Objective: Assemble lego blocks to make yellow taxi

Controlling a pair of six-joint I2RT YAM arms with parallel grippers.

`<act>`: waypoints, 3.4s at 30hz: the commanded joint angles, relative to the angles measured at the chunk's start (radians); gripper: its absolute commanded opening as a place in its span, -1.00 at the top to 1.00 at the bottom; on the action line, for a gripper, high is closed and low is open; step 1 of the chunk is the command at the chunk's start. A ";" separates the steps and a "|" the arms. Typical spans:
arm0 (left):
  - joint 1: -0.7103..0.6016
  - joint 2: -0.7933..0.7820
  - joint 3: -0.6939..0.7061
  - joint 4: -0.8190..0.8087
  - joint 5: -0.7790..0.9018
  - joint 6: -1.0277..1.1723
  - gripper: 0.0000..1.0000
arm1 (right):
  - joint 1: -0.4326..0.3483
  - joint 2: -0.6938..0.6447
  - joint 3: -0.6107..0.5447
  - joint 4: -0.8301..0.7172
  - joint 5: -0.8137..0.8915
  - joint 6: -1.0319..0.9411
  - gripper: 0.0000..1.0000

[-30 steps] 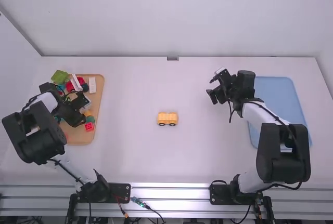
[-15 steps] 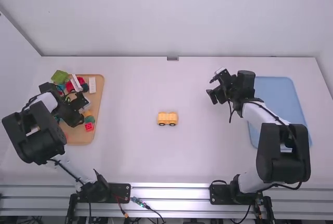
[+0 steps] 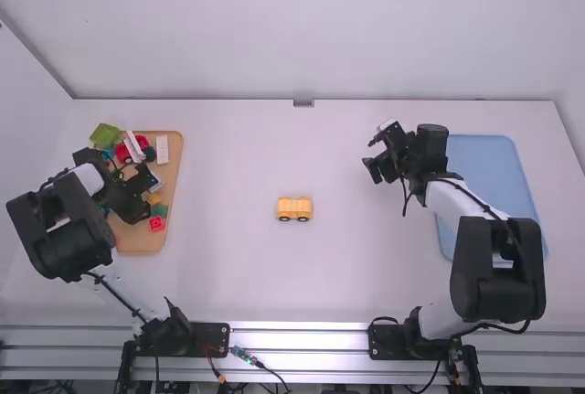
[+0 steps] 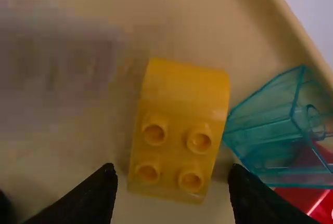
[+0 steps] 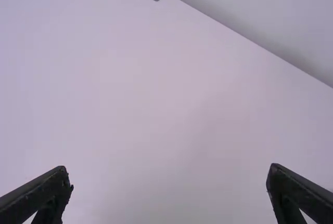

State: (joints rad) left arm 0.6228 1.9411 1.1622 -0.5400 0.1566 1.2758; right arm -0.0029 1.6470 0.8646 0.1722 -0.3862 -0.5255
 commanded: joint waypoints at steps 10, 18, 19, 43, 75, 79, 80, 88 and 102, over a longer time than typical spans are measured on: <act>0.005 0.014 0.045 0.003 0.110 -0.004 -0.18 | -0.003 -0.022 0.019 -0.002 -0.012 0.006 -0.98; 0.005 0.014 0.024 0.038 0.120 -0.004 -0.18 | -0.003 -0.022 0.019 0.000 -0.016 0.019 -0.98; 0.005 0.014 0.020 0.042 0.118 -0.004 -0.18 | -0.003 -0.022 0.019 0.001 -0.016 0.030 -0.98; 0.006 0.015 0.014 0.039 0.177 -0.030 -0.12 | -0.003 -0.022 0.019 -0.002 -0.016 0.028 -0.98; 0.096 0.015 -0.094 0.202 0.383 -0.031 -0.31 | -0.003 -0.022 0.019 -0.020 -0.016 0.005 -0.98; 0.097 0.015 -0.130 0.273 0.383 -0.042 -0.20 | -0.003 -0.022 0.019 -0.020 -0.017 0.005 -0.98; 0.097 0.015 -0.131 0.279 0.382 -0.047 -0.15 | -0.003 -0.022 0.019 -0.020 -0.018 0.005 -0.98; 0.098 0.015 -0.126 0.275 0.377 -0.056 0.12 | -0.003 -0.022 0.019 -0.020 -0.017 0.005 -0.98; 0.097 0.015 -0.094 0.256 0.375 -0.057 0.47 | -0.003 -0.022 0.019 -0.020 -0.017 0.005 -0.98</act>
State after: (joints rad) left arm 0.7170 1.9415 1.0447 -0.2623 0.5205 1.2217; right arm -0.0029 1.6470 0.8646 0.1539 -0.3912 -0.5255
